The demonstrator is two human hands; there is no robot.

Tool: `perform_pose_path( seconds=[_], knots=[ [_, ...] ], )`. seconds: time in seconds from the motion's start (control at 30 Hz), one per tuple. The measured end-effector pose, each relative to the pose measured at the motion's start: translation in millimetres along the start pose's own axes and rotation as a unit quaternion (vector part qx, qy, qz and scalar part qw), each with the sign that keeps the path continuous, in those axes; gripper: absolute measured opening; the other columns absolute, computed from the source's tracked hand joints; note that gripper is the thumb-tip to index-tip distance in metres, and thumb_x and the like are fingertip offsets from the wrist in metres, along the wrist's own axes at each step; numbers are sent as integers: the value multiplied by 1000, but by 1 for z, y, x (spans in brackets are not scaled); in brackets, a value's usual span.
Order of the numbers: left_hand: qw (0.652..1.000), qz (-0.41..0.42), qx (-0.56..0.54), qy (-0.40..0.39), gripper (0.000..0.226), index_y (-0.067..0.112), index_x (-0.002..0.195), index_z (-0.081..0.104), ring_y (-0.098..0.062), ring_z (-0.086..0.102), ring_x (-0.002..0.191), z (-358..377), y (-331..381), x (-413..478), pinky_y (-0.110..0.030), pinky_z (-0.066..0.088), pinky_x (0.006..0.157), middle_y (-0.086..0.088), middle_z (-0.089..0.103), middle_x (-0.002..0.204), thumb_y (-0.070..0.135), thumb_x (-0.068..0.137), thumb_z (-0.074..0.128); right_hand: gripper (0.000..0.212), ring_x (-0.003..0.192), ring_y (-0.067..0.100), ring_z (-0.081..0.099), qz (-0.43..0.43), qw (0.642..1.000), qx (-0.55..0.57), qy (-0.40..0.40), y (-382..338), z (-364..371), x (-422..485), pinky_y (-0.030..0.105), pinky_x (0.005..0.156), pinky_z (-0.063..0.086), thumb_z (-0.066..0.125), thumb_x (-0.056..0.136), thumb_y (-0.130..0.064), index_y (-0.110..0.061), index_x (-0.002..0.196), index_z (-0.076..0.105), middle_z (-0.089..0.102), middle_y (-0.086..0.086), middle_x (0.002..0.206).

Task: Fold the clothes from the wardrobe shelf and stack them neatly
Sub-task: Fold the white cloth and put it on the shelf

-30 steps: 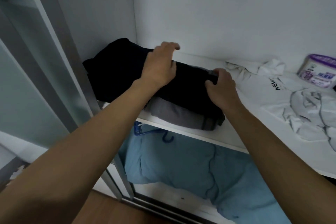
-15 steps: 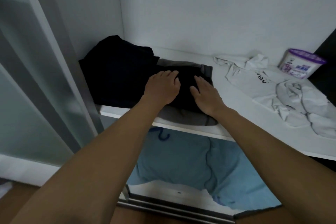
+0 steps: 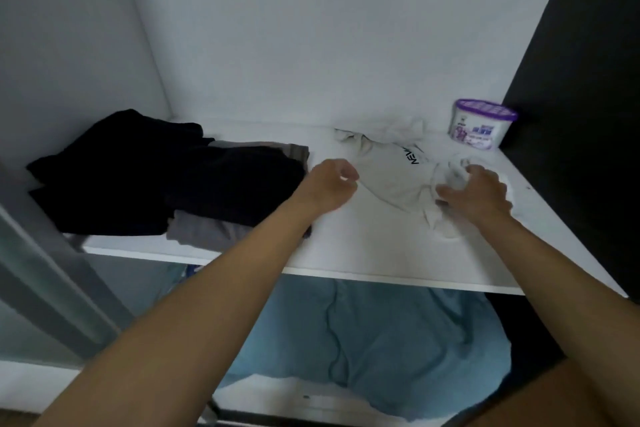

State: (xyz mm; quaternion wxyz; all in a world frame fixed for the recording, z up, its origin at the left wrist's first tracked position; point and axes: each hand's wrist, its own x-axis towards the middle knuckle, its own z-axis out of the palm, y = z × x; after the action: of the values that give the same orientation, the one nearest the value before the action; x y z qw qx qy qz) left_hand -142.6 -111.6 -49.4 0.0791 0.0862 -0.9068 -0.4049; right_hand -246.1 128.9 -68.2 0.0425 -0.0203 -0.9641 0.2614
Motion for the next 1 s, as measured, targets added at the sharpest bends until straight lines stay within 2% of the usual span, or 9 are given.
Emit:
perform_pose_path(
  seconds=[0.2, 0.33, 0.47, 0.57, 0.7, 0.77, 0.83, 0.9, 1.0],
  knots=[
    [980, -115, -146, -77, 12, 17, 94, 65, -9, 68, 60, 70, 32, 15, -16, 50, 53, 3, 75, 78, 15, 94, 53, 51, 117, 37, 52, 26, 1000, -3, -15, 56, 12, 41, 43, 96, 44, 68, 83, -35, -10, 127, 57, 57, 17, 126],
    [949, -211, -209, -104, 23, 3, 106, 65, -21, 76, 75, 94, 45, 14, -29, 61, 63, -10, 78, 84, 21, 98, 54, 24, 94, 30, 65, -8, 986, 152, -75, 66, 6, 48, 33, 79, 51, 62, 88, -12, -1, 109, 68, 69, 14, 106],
    [906, -277, -288, -142, 55, 3, 114, 58, -29, 76, 83, 107, 57, 8, -37, 61, 67, -17, 76, 92, 53, 91, 60, 17, 66, 2, 66, -119, 926, 316, -171, 66, -23, 9, 14, 59, 50, 65, 91, -13, -28, 89, 71, 73, -8, 81],
    [883, -265, -364, -133, 58, 11, 117, 66, -24, 75, 89, 108, 64, 2, -40, 61, 78, -7, 78, 96, 60, 86, 65, 18, 65, 1, 63, -225, 897, 273, -267, 70, -39, -35, 14, 58, 47, 65, 92, -14, -29, 88, 74, 72, -12, 73],
    [898, -251, -354, -64, 52, -2, 127, 59, -32, 69, 104, 114, 76, -24, -45, 55, 96, -18, 70, 114, 25, 87, 74, 15, 67, 14, 50, -325, 873, 146, -334, 77, -36, -94, 30, 63, 36, 62, 89, -6, 6, 81, 63, 58, 7, 70],
    [908, -238, -344, -30, 43, -4, 124, 58, -35, 69, 104, 114, 76, -43, -47, 56, 94, -22, 69, 116, 12, 87, 70, 9, 68, 15, 58, -297, 886, 159, -319, 84, -35, -114, 29, 64, 44, 63, 90, -9, -6, 85, 70, 67, 5, 77],
    [911, -207, -355, -44, 27, 1, 116, 62, -34, 69, 102, 110, 75, -66, -45, 57, 91, -22, 70, 113, 3, 89, 62, 13, 84, 9, 69, -171, 898, 264, -308, 93, -43, -124, 18, 70, 53, 68, 90, -19, -23, 100, 76, 76, -3, 92],
    [930, -162, -322, -75, 24, 10, 111, 64, -29, 69, 97, 103, 71, -94, -37, 59, 83, -14, 71, 108, -1, 89, 60, 27, 95, 18, 72, -13, 866, 393, -310, 99, -51, -131, 24, 73, 57, 68, 90, -39, -20, 108, 73, 78, 3, 98],
    [960, -78, -233, -132, 32, 16, 115, 64, -23, 67, 101, 88, 62, -149, -27, 56, 84, -4, 71, 107, 0, 87, 63, 63, 99, 26, 71, 111, 828, 454, -311, 95, -51, -151, 39, 80, 59, 67, 78, -66, -15, 114, 65, 74, 10, 105]
  ],
)
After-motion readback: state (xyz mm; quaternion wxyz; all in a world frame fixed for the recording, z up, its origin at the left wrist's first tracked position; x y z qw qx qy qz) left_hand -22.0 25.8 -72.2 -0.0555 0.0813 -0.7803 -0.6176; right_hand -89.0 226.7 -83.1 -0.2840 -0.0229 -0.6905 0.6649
